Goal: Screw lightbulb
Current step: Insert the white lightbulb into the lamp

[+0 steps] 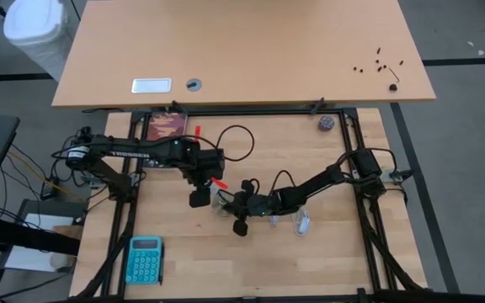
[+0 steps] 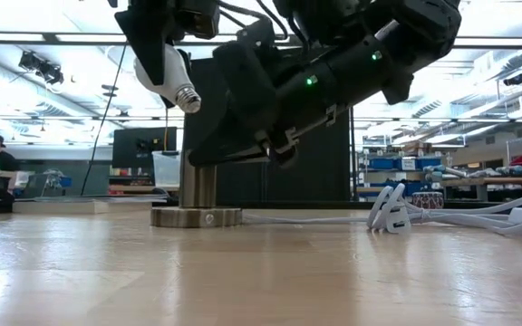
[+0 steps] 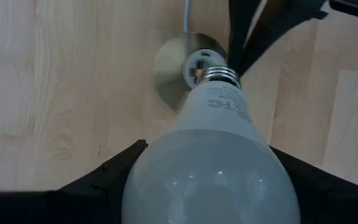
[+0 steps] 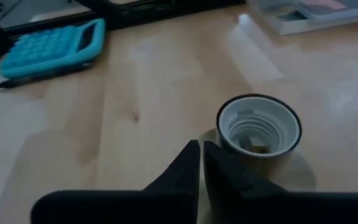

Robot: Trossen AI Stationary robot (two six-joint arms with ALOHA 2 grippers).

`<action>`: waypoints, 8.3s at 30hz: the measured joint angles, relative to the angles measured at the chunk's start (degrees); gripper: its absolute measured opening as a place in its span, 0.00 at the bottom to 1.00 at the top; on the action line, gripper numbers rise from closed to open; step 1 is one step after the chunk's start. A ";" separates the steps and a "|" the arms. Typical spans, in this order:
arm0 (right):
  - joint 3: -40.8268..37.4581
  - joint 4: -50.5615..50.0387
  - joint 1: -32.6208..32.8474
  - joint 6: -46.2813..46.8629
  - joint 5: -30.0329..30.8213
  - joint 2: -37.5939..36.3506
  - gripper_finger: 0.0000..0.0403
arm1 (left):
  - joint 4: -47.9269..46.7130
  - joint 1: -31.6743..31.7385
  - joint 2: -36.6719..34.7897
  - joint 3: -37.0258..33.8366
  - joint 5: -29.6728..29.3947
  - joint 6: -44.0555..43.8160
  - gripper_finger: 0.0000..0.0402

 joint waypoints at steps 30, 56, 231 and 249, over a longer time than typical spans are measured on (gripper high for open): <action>-4.56 -13.43 -2.46 11.23 1.74 -13.12 0.03 | -2.97 3.95 3.01 6.45 0.11 0.58 0.68; -11.82 10.74 -6.65 9.87 -0.25 -14.09 0.03 | 1.55 3.82 7.32 6.51 -0.84 3.46 0.68; -13.09 35.69 -10.16 -4.53 -5.95 10.47 0.41 | 13.22 2.56 15.17 2.45 -4.73 54.89 0.66; -14.25 37.88 -10.66 -4.24 -8.88 10.22 0.36 | 13.13 2.84 16.15 2.38 -4.65 47.86 0.66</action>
